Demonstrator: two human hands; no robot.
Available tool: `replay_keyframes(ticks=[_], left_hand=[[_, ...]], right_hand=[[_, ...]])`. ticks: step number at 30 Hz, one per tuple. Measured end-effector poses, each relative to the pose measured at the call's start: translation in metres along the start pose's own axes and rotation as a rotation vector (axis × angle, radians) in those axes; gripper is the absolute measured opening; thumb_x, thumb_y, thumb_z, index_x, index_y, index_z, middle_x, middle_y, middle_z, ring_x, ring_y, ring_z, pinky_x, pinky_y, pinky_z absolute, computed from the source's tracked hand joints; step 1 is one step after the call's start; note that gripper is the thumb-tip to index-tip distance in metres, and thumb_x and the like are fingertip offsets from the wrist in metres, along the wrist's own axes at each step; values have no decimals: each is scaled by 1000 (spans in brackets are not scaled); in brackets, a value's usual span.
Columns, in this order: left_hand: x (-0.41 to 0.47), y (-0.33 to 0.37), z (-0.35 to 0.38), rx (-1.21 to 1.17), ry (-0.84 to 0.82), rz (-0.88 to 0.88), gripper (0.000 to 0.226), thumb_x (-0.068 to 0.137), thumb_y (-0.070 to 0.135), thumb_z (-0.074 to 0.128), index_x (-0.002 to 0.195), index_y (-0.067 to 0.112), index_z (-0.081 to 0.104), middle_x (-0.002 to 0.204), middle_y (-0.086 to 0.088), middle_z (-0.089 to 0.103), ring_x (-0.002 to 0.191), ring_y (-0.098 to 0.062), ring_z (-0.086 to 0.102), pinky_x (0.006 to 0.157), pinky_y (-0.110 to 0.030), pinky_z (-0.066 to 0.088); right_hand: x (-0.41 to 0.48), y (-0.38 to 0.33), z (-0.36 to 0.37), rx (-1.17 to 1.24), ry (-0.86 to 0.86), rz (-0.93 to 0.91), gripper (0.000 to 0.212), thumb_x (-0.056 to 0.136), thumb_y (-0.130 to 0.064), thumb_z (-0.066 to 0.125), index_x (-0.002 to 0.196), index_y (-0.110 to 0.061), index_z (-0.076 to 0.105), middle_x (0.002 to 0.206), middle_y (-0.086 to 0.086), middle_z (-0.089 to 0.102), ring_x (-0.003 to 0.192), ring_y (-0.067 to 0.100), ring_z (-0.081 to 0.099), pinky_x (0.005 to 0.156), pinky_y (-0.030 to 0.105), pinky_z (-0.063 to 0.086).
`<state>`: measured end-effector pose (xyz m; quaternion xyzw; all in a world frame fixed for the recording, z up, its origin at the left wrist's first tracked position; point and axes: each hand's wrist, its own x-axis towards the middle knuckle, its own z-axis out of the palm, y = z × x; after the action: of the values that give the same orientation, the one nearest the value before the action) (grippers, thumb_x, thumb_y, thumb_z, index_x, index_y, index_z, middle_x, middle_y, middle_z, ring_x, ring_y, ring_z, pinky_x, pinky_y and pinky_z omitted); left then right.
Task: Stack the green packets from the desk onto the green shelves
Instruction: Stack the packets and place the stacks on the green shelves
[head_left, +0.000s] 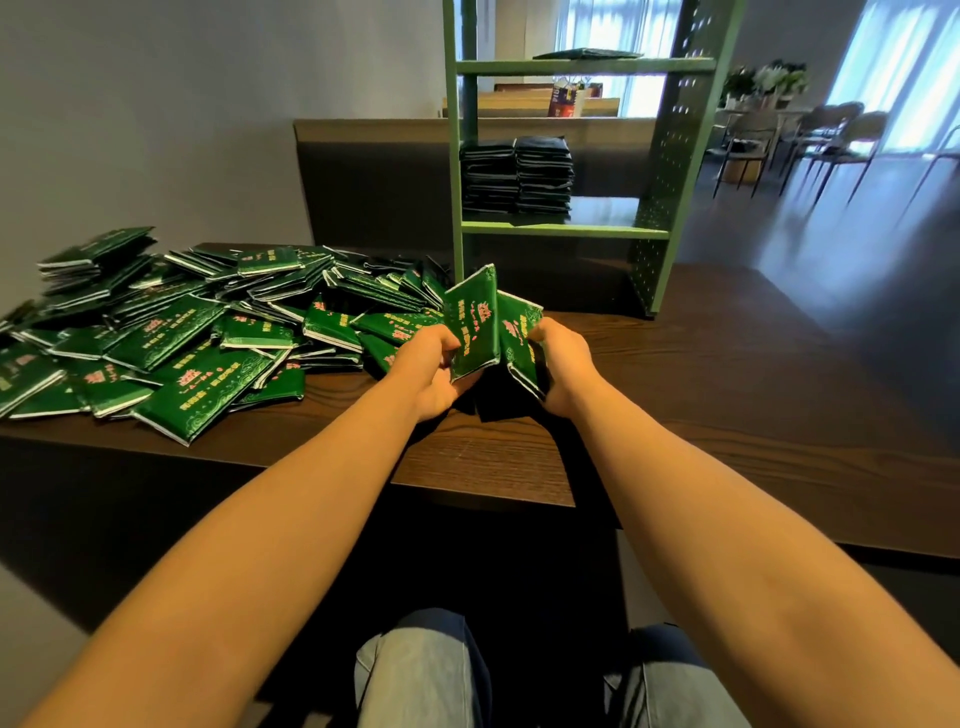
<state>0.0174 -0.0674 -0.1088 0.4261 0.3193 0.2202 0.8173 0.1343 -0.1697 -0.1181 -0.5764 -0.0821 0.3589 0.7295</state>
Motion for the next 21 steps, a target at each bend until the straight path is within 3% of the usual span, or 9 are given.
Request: replay_keyframes(ticks=[2,7,9,12,14,18,21], left_hand=[[0,-3,9,70,-32,-13,18,94,4,40,92,7,57,79,-7,60,57,-16,63,51,-25,54],[6,-15,29,390,-34,126,26,96,13,51,119,16,63,102,-10,72,88,-26,71,69,-40,62],[10,-16,29,470,11,213,31,94,14,57,125,17,62,105,-11,72,90,-26,72,68,-36,62],[9,-14,28,484,74,283,23,93,12,61,115,13,68,97,-9,73,84,-23,71,60,-29,59],[4,-12,28,357,47,183,17,93,19,60,103,13,72,94,-9,75,86,-26,72,71,-37,62],[4,-8,26,257,-62,138,53,99,51,38,114,13,72,105,-10,75,98,-28,71,84,-42,59],[4,-9,29,458,46,241,64,100,59,31,110,10,70,102,-10,74,97,-29,70,90,-44,56]], right_hand=[[1,0,0,-4,-20,2,15,98,-14,55,109,-10,64,93,13,73,83,27,72,78,40,59],[6,5,0,12,-33,-103,15,96,-11,62,107,-6,71,91,13,72,80,26,72,79,44,61],[7,7,-1,20,-23,-135,12,97,-11,64,103,-8,73,88,12,74,78,25,72,74,41,61],[9,9,0,19,-44,-148,13,97,-13,65,107,-9,73,94,12,76,82,24,74,76,39,61],[9,10,1,10,-60,-170,18,100,-13,63,116,-8,70,99,12,77,83,22,75,72,35,62],[14,10,2,-27,-85,-212,34,102,-17,62,136,-15,59,116,14,75,99,28,76,85,47,63],[14,9,7,-88,-106,-173,38,103,-20,62,139,-14,54,120,14,73,104,30,74,88,47,62]])
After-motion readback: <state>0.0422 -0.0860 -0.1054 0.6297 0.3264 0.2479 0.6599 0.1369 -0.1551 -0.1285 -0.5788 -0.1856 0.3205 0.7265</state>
